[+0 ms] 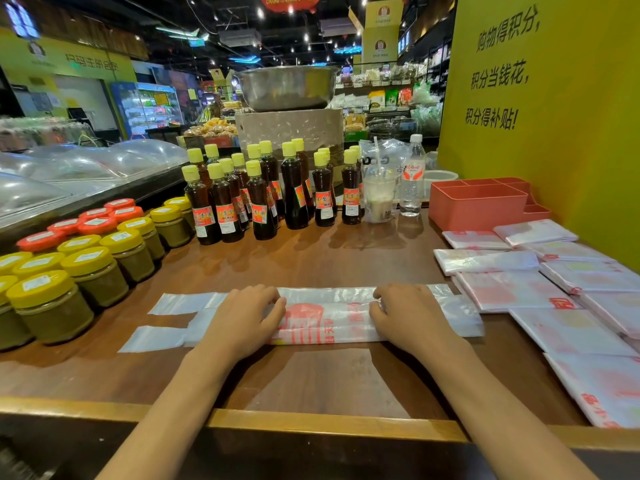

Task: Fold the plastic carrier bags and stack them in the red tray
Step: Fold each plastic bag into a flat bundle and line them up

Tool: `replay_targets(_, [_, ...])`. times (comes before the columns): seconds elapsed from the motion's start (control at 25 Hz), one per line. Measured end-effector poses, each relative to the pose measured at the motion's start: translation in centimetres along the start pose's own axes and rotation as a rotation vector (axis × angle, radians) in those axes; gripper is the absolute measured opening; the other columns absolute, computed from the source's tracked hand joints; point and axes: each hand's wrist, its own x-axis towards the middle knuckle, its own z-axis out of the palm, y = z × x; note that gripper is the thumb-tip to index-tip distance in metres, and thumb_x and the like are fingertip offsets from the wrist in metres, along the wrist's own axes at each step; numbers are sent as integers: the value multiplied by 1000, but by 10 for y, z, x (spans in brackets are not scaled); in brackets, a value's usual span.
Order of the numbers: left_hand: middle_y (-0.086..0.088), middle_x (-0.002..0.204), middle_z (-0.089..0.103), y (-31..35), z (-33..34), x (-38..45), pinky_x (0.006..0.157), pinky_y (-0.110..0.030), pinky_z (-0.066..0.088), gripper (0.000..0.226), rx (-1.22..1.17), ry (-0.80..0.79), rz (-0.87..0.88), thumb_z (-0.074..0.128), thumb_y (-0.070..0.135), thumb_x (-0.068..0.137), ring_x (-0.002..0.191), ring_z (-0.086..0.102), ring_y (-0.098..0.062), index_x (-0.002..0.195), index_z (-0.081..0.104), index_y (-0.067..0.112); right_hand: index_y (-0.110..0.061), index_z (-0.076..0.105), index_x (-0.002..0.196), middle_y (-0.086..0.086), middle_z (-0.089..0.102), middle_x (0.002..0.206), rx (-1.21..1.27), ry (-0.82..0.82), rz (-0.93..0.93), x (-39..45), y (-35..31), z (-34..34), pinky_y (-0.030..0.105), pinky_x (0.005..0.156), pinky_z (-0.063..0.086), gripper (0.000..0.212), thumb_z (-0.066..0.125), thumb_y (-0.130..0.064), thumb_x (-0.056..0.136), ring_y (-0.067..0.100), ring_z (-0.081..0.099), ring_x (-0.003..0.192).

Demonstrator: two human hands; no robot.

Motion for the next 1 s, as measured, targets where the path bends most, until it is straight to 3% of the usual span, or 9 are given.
replay_targets(0.08, [10,88,62,-3,1,0,81,-37,45,44,31,6,-26,31,55,92,80,56,-11,94,64,25,-20,67,108,-4,66,107,31,10,23,4,2,3,34,98,35,27,45,-32,98,18,60,100])
replay_targets(0.2, [10,90,61,-4,2,0,80,-33,43,37,72,-13,-38,40,50,94,82,56,-11,99,66,25,-19,68,106,-1,65,108,22,23,34,7,6,8,35,95,39,26,47,-31,97,20,58,99])
replay_targets(0.36, [7,123,63,8,0,-6,97,-31,37,40,-6,-3,105,39,43,100,113,56,-13,127,60,23,-19,65,111,1,61,111,10,18,31,9,4,15,36,93,39,27,46,-34,99,22,55,104])
replay_targets(0.48, [9,152,44,24,3,-12,115,-27,22,49,-8,-148,267,32,43,105,140,38,-8,149,42,26,-21,64,114,-1,61,117,-42,36,37,10,3,18,36,102,33,27,45,-34,100,20,55,110])
replay_targets(0.64, [10,164,20,24,8,-12,117,-22,6,56,27,-283,238,25,49,106,150,16,-5,158,21,30,-20,59,127,-4,58,130,109,106,-152,4,-11,13,34,115,19,33,43,-34,101,17,51,125])
replay_targets(0.72, [11,166,12,23,9,-10,119,-24,3,57,21,-320,223,22,49,106,151,9,-4,159,15,30,-23,46,146,-5,44,152,145,-7,-330,-3,-24,12,34,120,15,46,40,-39,104,15,34,143])
replay_targets(0.8, [14,166,5,22,12,-10,120,-26,0,57,-3,-365,203,20,49,106,151,2,-1,159,9,32,-28,23,159,-7,17,167,91,-205,-382,-11,-32,18,37,124,4,57,28,-49,106,11,9,153])
replay_targets(0.88, [16,166,0,21,14,-9,121,-29,-3,57,-2,-395,184,18,51,106,151,-3,0,159,5,34,-29,8,161,-9,1,169,63,-352,-297,-11,-30,21,38,125,-4,64,20,-57,105,9,-4,154])
replay_targets(1.0, [16,165,-3,13,14,-7,122,-32,-4,59,5,-414,137,17,54,105,151,-5,-1,159,2,35,-28,1,161,-7,-7,168,50,-408,-171,-5,-21,19,40,125,-6,71,15,-64,102,11,-10,154])
